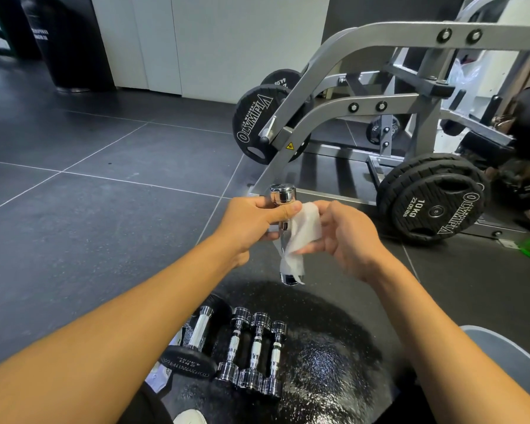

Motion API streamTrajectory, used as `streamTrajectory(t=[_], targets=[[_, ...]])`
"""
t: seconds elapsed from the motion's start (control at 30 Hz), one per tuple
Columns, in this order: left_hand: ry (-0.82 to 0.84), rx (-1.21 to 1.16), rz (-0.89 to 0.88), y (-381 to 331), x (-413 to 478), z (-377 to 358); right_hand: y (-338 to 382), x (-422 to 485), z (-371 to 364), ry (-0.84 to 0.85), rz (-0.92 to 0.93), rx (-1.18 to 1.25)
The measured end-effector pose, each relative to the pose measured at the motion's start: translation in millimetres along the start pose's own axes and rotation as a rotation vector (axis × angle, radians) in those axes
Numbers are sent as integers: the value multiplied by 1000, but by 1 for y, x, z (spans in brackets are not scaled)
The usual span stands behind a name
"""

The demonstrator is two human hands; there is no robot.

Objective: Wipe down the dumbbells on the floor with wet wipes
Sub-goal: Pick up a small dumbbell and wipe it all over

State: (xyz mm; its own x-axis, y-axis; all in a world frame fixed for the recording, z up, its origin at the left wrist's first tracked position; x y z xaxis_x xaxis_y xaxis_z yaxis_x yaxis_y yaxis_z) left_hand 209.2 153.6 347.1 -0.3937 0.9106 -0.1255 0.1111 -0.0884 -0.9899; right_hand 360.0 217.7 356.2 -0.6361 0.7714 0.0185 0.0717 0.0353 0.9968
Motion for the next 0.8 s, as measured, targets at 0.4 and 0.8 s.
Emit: streamTrajectory(t=[0.4, 0.8], targets=[[57, -47, 4, -1, 0, -4, 6, -5, -3, 45, 305, -381], [55, 2, -52, -2, -6, -7, -27, 2, -37, 59, 85, -133]])
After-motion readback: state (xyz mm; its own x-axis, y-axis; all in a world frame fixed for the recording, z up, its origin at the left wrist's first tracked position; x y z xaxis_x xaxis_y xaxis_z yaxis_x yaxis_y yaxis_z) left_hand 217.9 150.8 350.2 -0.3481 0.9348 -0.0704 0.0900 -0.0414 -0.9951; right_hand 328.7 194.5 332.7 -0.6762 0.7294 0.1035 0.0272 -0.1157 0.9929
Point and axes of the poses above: each hand's wrist, its own x-axis towards the middle knuckle, its own z-axis out of the back of the hand, y = z × x, the point moved 5 cm from there along x, towards the middle knuckle, and after that the axes turned 4 degrees about z, right-handed, at the moved point
